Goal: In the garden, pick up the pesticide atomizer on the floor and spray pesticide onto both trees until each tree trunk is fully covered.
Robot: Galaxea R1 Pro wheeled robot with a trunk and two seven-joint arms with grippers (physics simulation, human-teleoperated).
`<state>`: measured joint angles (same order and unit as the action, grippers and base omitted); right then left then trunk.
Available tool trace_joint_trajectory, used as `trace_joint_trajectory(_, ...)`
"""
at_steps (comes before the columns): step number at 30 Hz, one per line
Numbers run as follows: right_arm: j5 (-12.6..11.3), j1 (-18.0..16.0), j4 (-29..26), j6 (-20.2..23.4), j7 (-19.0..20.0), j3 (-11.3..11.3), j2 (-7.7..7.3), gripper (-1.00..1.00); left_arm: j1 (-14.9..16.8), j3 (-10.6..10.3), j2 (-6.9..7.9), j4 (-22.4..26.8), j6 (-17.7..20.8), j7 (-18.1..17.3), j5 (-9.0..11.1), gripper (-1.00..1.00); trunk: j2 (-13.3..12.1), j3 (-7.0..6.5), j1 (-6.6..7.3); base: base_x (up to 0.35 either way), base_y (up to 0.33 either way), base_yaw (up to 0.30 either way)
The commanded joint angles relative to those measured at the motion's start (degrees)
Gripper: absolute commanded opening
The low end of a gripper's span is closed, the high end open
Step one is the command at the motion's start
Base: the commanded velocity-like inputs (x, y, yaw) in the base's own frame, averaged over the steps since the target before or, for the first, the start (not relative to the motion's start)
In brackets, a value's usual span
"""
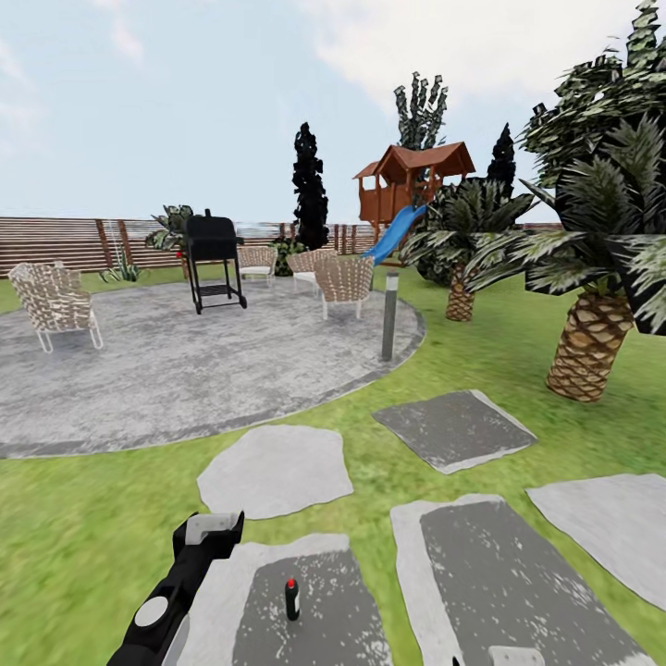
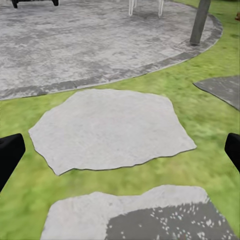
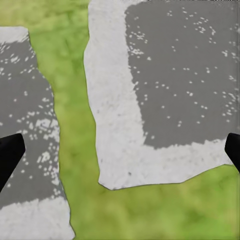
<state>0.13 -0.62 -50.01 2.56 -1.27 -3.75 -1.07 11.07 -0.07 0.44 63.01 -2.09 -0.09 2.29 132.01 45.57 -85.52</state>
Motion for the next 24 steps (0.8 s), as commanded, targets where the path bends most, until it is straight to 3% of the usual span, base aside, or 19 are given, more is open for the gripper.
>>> trace_joint_trajectory(1, 0.05, 0.0, 0.0, 0.06, 0.01, 0.02, -0.01, 1.0, 0.0, -0.01, 0.0, -0.01, -0.01, 0.0, -0.02, 1.0, 0.0, 0.0, 0.0, 0.017, -0.014, -0.001)
trace_joint_trajectory(6, 0.12, 0.0, -0.12, 0.3, 0.07, 0.1, -0.1, 1.0, 0.31, 0.12, 0.04, 2.66, 0.24, 0.15, -0.03, 1.0, 0.0, 0.0, 0.0, 0.006, -0.005, 0.0)
trace_joint_trajectory(9, 0.11, -0.21, -5.92, 1.58, 0.05, 0.13, -0.21, 1.0, 3.9, 0.08, -0.88, 5.6, 1.65, 0.23, 0.02, 1.0, 0.0, 0.0, 0.0, 0.0, 0.0, 0.0)
trace_joint_trajectory(11, 0.09, -1.63, -12.23, 7.8, 0.06, 0.14, -0.23, 1.0, 8.39, 0.02, -1.93, 5.59, 4.9, 0.23, 0.1, 1.0, 0.0, 0.0, 0.0, 0.0, 0.0, 0.0)
trace_joint_trajectory(13, 0.11, -4.62, -16.73, 18.07, 0.08, 0.14, -0.26, 1.0, 12.74, 0.0, -2.38, 3.67, 8.09, 0.16, 0.14, 1.0, 0.0, 0.0, 0.0, 0.0, 0.0, 0.0)
trace_joint_trajectory(14, 0.12, -6.78, -17.97, 23.11, 0.13, 0.14, -0.27, 1.0, 14.61, -0.01, -2.5, 2.08, 9.0, 0.13, 0.16, 1.0, 0.0, 0.0, 0.0, 0.0, 0.0, 0.0)
trace_joint_trajectory(17, 0.13, -11.55, -19.2, 30.94, 0.18, 0.14, -0.26, 1.0, 18.12, -0.02, -2.63, -1.87, 9.94, 0.11, 0.17, 1.0, 0.0, 0.0, 0.0, 0.0, 0.0, 0.0)
trace_joint_trajectory(18, 0.13, -15.19, -19.61, 34.46, 0.2, 0.14, -0.25, 1.0, 20.55, -0.02, -2.66, -4.89, 10.23, 0.08, 0.17, 1.0, 0.0, 0.0, 0.0, 0.0, 0.0, 0.0)
trace_joint_trajectory(20, 0.0, -19.53, -19.82, 36.68, 0.21, 0.14, -0.25, 1.0, 23.15, -0.02, -2.65, -9.29, 10.34, 0.03, 0.17, 1.0, 0.0, 0.0, 0.0, 0.0, 0.0, 0.0)
trace_joint_trajectory(24, -0.05, -23.05, -19.82, 37.9, 0.23, 0.17, -0.17, 1.0, 25.91, -0.04, -2.53, -16.98, 9.88, 0.01, -0.01, 1.0, 0.0, 0.0, 0.0, 0.0, 0.0, 0.0)
